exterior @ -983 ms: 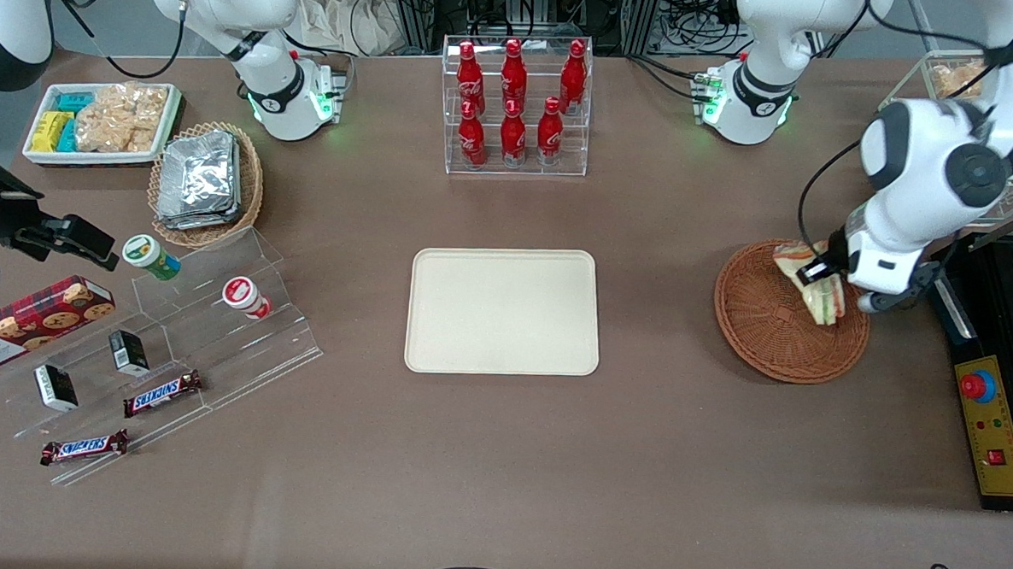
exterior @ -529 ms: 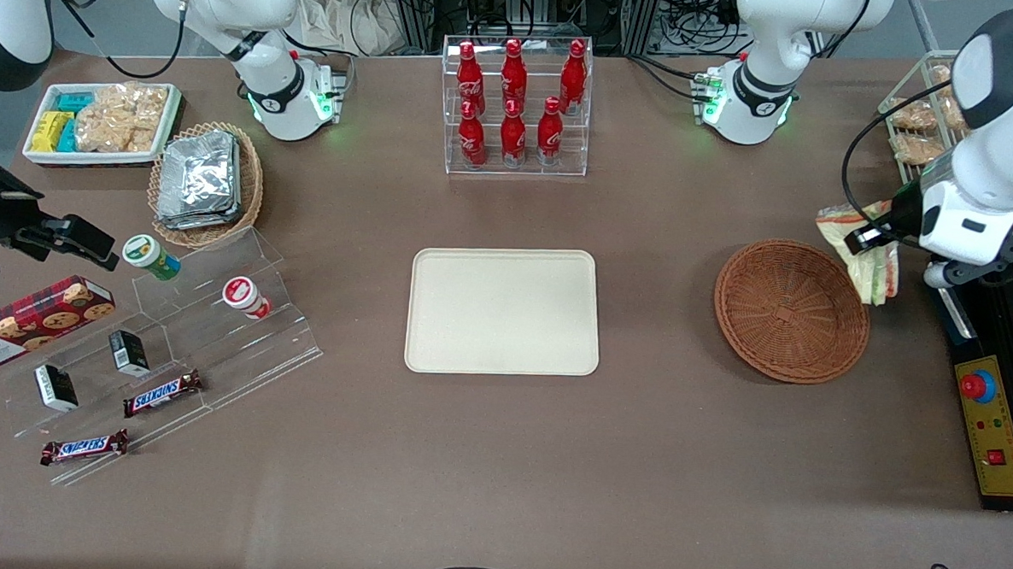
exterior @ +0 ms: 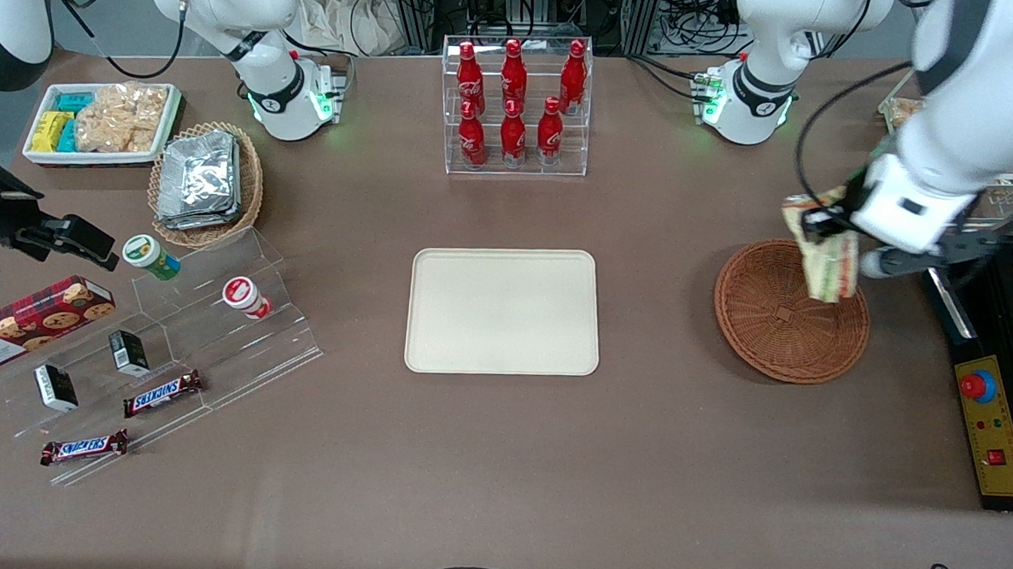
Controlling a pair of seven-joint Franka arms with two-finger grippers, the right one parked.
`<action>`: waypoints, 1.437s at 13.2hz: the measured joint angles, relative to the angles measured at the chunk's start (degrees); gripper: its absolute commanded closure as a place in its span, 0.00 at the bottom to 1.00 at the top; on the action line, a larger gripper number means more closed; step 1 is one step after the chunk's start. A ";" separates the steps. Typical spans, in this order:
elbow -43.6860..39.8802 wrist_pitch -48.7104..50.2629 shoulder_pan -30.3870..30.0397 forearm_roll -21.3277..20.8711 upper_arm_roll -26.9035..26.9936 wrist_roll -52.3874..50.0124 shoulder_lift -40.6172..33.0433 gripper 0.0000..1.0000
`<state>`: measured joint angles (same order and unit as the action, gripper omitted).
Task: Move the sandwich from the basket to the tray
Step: 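Carry the sandwich over to the cream tray with the left gripper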
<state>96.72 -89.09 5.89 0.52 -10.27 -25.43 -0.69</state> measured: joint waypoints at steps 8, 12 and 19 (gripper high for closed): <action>-13.75 -0.77 2.33 -3.23 -21.75 -18.14 18.28 0.87; -18.20 -4.04 4.53 -3.83 -21.98 -22.92 24.63 0.87; -9.60 -21.18 6.05 -12.16 -22.01 -26.60 32.72 0.86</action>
<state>87.12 -110.27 11.94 -11.64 -32.28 -52.02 32.03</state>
